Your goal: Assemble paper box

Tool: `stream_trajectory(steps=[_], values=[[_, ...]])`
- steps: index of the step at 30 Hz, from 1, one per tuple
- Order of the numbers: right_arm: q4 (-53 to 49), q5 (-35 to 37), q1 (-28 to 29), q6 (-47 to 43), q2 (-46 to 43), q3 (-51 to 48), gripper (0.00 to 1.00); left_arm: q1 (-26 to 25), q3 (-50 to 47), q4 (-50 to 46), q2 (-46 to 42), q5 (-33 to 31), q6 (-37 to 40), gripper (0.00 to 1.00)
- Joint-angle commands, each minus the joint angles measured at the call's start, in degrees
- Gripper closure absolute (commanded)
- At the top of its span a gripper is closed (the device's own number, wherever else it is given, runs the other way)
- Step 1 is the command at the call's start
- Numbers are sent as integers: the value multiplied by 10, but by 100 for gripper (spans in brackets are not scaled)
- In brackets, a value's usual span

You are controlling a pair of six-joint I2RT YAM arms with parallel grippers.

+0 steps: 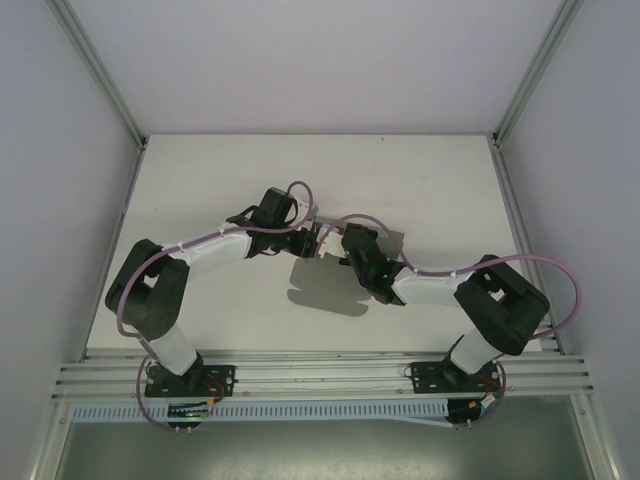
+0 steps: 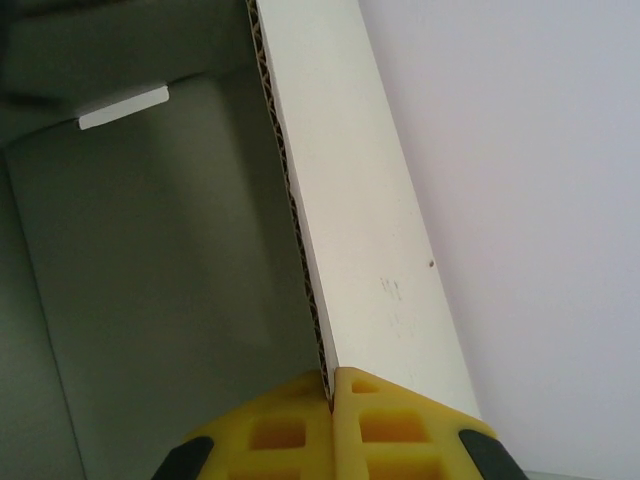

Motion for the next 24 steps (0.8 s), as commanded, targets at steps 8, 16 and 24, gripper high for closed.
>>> stream_trajectory(steps=[8, 16, 24], values=[[-8, -36, 6, -13, -5, -32, 100, 24, -54, -63, -123, -130, -22, 2], [-10, -37, 7, -14, -7, -31, 100, 174, -104, -17, -191, -119, -75, 2], [-9, -34, 6, -13, -13, -31, 100, 206, -67, 48, -47, 100, 44, 14]])
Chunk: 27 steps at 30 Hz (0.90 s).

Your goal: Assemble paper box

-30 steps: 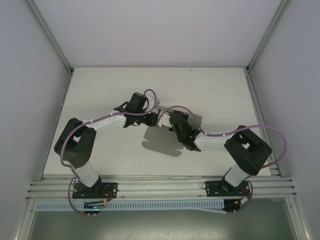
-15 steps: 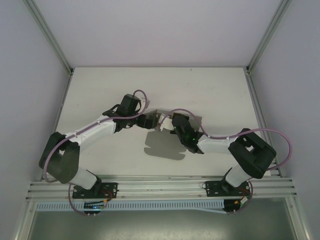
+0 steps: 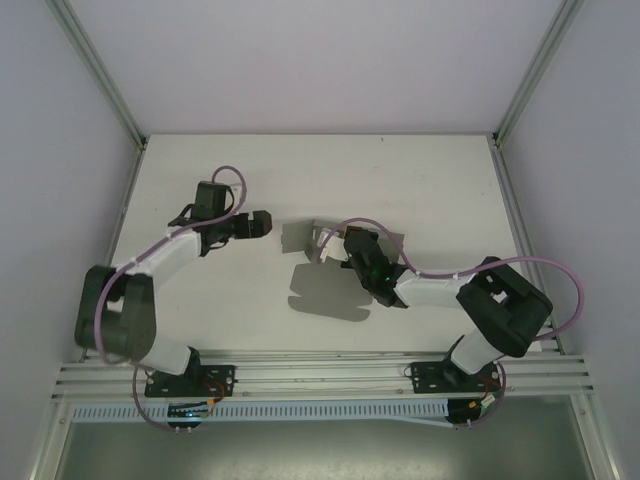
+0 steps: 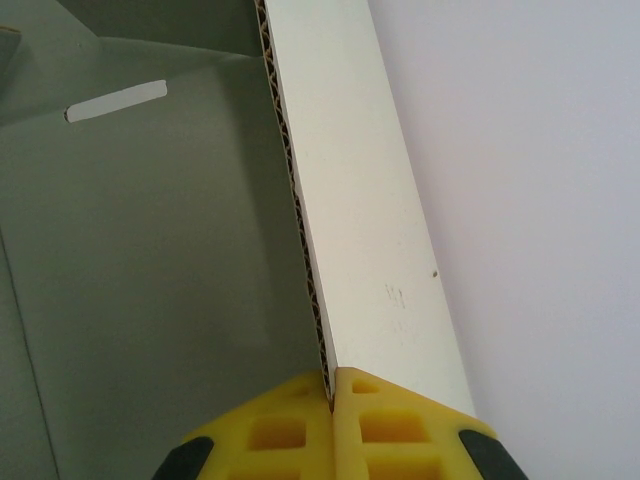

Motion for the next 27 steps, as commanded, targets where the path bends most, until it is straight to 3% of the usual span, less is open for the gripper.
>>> stream_trajectory(steps=[1, 6, 10, 17, 27], values=[[-16, -21, 6, 7, -5, -16, 100, -3, 9, 46, 45, 177, 79, 20], [-20, -23, 6, 9, -5, -14, 100, -38, -16, 115, 96, 293, 142, 30], [-25, -24, 7, 11, -4, -14, 100, -76, -18, 143, 123, 305, 163, 36], [-42, -20, 11, 15, -8, -1, 100, -92, -31, 189, 122, 348, 161, 39], [-46, -22, 19, 15, -11, 1, 100, -111, -51, 206, 125, 340, 172, 34]])
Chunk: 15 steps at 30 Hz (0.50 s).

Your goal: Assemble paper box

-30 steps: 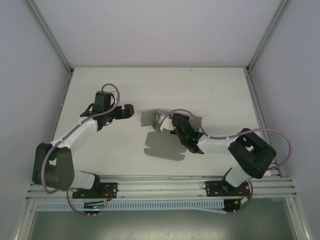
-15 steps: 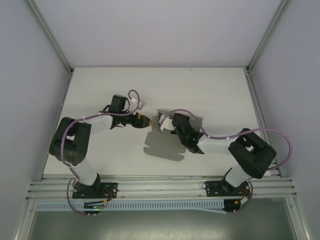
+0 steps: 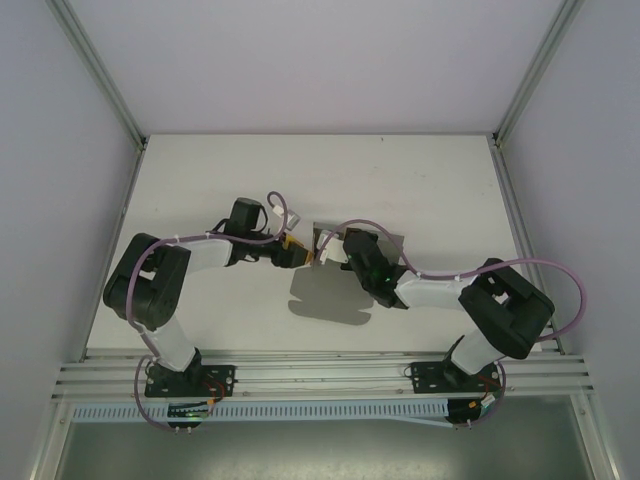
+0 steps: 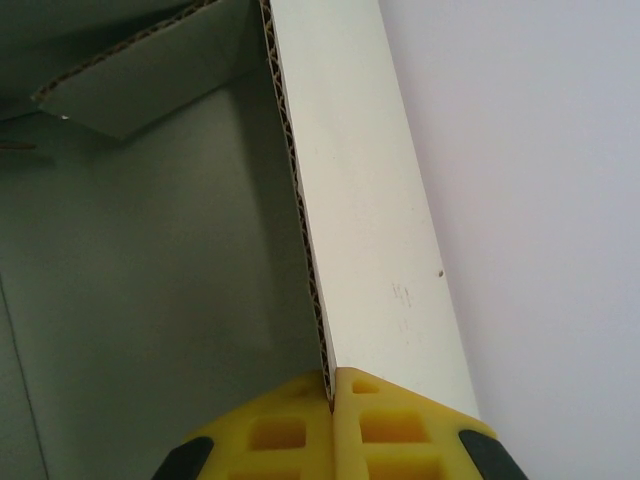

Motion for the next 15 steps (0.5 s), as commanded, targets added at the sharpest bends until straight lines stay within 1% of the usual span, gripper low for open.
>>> stream_trajectory(steps=[1, 7, 10, 12, 13, 15], values=[[-26, -20, 14, 10, -3, 2, 100, -15, -5, 23, 10, 15, 22, 34], [-34, -16, 21, 17, -14, 4, 100, -20, 2, 60, 33, -33, 2, 32], [-44, -18, 27, 24, -20, 7, 100, -22, -1, 107, 42, -18, -16, 33], [-45, -15, 32, 25, -20, 9, 100, -23, -5, 129, 45, -19, -28, 36], [-46, -13, 33, 25, -19, 10, 100, -23, -4, 131, 46, -27, -31, 37], [-46, -12, 38, 28, -16, 10, 100, -24, -3, 133, 51, -40, -35, 41]])
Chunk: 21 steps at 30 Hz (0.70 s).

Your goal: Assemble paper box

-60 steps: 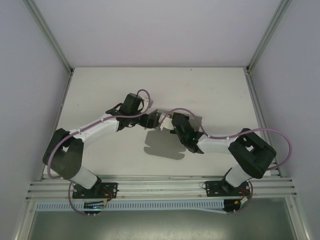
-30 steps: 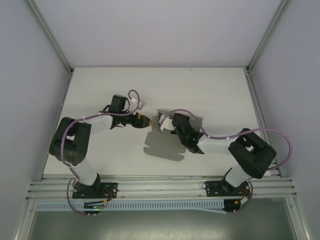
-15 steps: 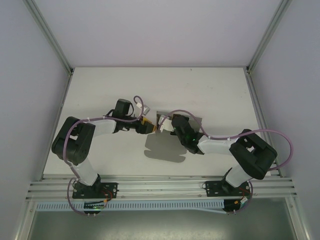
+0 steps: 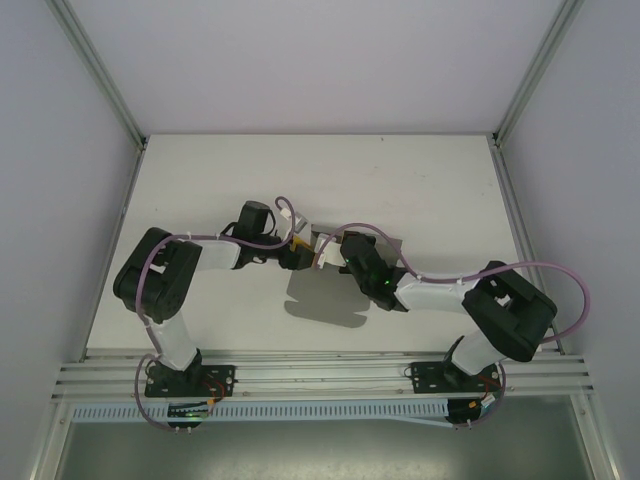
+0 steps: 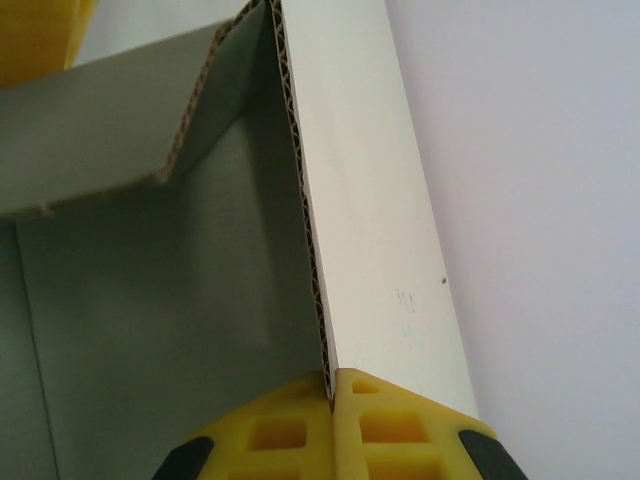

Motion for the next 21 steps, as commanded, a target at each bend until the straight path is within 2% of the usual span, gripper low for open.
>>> stream_trajectory(steps=[1, 2, 5, 9, 13, 19, 21], values=[[-26, -22, 21, 26, -4, 9, 100, -4, 2, 57, 14, -28, -19, 44], [-29, -21, 25, 27, -3, 8, 100, -4, 1, 61, 14, -40, -28, 47], [-36, -2, 41, 30, 0, 8, 100, -12, -19, 87, 1, -86, -50, 46], [-44, 31, 57, 40, -5, 4, 100, -15, -87, 153, -42, -117, -61, 34], [-28, 53, 64, 35, -23, -17, 100, -15, -136, 143, -83, -168, -49, 31], [-20, 70, 70, 9, -27, -46, 100, -15, -189, 189, -109, -137, -47, 29], [-20, 86, 78, -16, -26, -52, 100, -16, -196, 177, -126, -153, -40, 28]])
